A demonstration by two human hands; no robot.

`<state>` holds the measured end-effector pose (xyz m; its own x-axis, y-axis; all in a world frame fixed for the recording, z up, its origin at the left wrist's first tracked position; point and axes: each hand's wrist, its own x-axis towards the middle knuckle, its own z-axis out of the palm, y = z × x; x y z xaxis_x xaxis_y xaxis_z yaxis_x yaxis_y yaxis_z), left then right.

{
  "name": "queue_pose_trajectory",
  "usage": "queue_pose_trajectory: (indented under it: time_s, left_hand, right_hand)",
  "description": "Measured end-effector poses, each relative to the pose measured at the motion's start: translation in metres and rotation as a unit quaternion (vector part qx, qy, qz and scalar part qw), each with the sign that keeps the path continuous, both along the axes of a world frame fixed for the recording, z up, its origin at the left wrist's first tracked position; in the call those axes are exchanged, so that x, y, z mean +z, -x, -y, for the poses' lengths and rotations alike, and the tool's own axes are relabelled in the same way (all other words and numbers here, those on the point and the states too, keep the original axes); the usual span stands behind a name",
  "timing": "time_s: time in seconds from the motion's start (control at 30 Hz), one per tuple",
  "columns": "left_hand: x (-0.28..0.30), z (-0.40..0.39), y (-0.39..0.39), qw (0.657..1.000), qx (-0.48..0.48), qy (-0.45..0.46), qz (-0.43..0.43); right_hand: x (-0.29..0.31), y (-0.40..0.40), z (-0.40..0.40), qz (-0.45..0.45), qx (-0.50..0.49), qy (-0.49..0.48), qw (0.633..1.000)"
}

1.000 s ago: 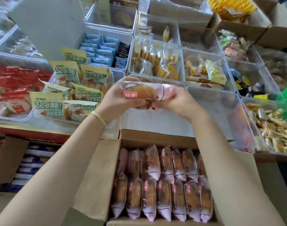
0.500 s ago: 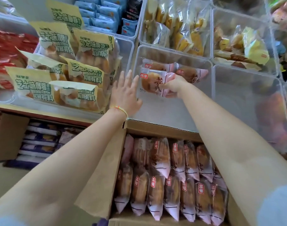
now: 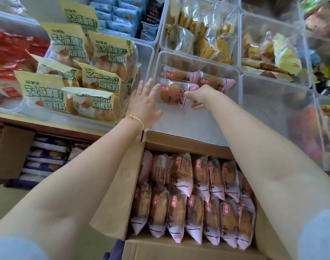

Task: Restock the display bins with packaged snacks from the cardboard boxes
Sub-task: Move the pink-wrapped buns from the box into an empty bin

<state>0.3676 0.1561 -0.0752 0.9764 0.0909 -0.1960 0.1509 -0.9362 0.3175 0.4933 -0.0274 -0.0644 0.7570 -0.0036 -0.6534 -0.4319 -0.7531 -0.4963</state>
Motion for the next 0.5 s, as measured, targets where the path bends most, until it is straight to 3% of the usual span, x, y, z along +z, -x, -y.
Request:
queue_pose_trajectory:
  time_s: [0.17, 0.3, 0.4, 0.5]
  left_hand:
    - [0.035, -0.004, 0.024, 0.994, 0.041, 0.066, 0.072]
    - [0.082, 0.01, 0.068, 0.954, 0.137, 0.178, 0.197]
    - [0.094, 0.025, 0.11, 0.923, 0.158, 0.183, 0.299]
    - [0.074, 0.042, 0.15, 0.929, 0.139, 0.183, 0.29]
  right_hand:
    - [0.053, 0.029, -0.006, 0.102, -0.041, -0.042, 0.993]
    - [0.118, 0.114, -0.014, 0.212, -0.049, -0.227, 0.949]
    - [0.146, 0.198, -0.007, 0.146, -0.001, -0.337, 0.93]
    - [0.119, 0.253, 0.008, 0.019, 0.068, -0.24, 0.968]
